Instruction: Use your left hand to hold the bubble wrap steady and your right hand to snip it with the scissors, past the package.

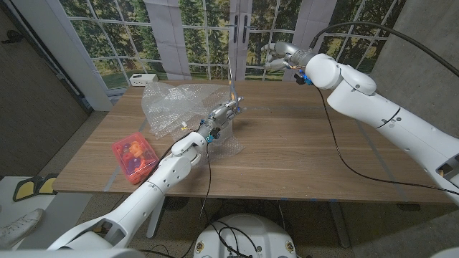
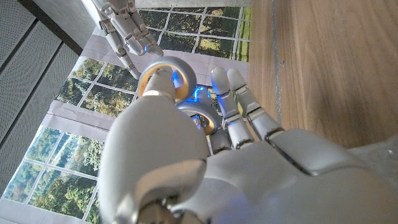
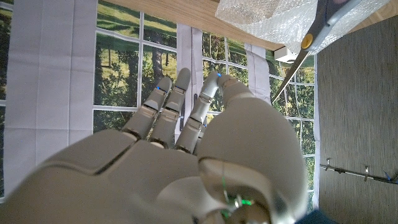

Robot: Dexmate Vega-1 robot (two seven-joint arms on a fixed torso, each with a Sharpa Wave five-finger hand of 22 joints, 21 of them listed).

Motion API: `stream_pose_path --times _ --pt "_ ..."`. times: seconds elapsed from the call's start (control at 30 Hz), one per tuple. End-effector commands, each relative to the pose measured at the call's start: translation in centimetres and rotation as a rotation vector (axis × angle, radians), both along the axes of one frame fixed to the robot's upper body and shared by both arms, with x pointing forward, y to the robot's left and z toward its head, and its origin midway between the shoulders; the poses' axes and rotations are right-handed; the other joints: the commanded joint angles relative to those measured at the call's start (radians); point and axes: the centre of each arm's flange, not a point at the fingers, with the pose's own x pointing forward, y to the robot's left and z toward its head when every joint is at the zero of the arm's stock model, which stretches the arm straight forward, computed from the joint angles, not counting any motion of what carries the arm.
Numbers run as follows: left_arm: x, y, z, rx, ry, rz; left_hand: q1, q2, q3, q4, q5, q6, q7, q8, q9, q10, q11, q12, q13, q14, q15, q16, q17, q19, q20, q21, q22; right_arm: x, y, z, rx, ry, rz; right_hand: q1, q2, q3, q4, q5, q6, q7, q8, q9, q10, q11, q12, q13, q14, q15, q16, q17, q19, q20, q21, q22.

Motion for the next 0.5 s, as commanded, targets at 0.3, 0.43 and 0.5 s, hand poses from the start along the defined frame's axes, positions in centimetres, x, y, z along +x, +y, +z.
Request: stream_pose_path --times 0.3,0.43,0.5 --pt "0.08 -0.13 -0.19 0.021 0.034 0.050 -0.128 -0.101 -0.099 0.049 0.023 0.010 0.011 0.017 0.050 0.117 -0.094 0.005 -0.027 0.018 -0.149 -0.018 -0.020 0.021 -0.010 0.020 -0.015 -0.46 0.25 0.38 0.004 -0.033 0.003 -0.017 0.002 0.007 0.004 -0.008 0.026 -0.004 0.002 0.003 0.021 -0.005 0.012 -0.002 0.012 -0.161 -0.002 0.008 -0.004 0.005 0.007 0.002" --pt "0.15 -0.01 -0.21 0.017 0.034 0.059 -0.143 -0.115 -0.115 0.056 0.033 0.015 0.015 0.015 0.050 0.122 -0.094 0.005 -0.032 0.022 -0.149 -0.029 -0.020 0.023 -0.011 0.021 -0.020 -0.54 0.38 0.49 0.003 -0.038 0.003 -0.019 0.002 0.009 0.004 -0.010 0.028 -0.005 0.002 0.003 0.024 -0.006 0.014 -0.004 0.012 -0.161 -0.004 0.008 -0.004 0.005 0.007 0.002" --pt "0.22 0.06 -0.22 0.016 0.031 0.060 -0.162 -0.127 -0.132 0.065 0.045 0.023 0.026 0.006 0.039 0.131 -0.092 -0.002 -0.048 0.032 -0.149 -0.041 -0.024 0.025 -0.013 0.022 -0.027 -0.59 0.45 0.56 0.003 -0.040 0.002 -0.021 0.002 0.010 0.004 -0.011 0.028 -0.005 0.001 0.003 0.025 -0.006 0.016 -0.003 0.013 -0.160 -0.004 0.008 -0.004 0.006 0.007 0.002"
